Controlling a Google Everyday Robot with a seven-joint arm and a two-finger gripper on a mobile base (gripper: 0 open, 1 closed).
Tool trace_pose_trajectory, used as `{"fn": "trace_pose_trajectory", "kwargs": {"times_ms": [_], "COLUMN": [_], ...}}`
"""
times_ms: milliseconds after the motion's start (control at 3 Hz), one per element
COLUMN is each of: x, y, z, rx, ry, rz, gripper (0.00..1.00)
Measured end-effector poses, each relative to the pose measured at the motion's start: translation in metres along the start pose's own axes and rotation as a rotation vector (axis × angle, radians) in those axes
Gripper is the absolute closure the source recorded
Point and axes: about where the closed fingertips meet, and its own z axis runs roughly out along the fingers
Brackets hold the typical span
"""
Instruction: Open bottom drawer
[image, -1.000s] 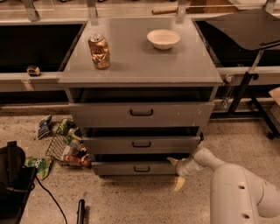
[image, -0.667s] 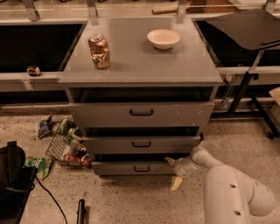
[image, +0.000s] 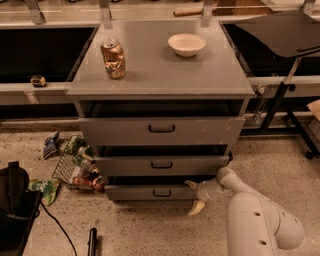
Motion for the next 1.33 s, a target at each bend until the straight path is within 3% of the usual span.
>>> {"fn": "trace_pose_trajectory", "kwargs": {"times_ms": [1000,1333], "x": [-0.025,-0.031], "y": [0.028,0.037], "z": [-0.018,-0.02], "rx": [-0.007,-0.014], "ry": [-0.229,-0.316], "rz": [-0.039,-0.038], "gripper": [0.88,1.0]}}
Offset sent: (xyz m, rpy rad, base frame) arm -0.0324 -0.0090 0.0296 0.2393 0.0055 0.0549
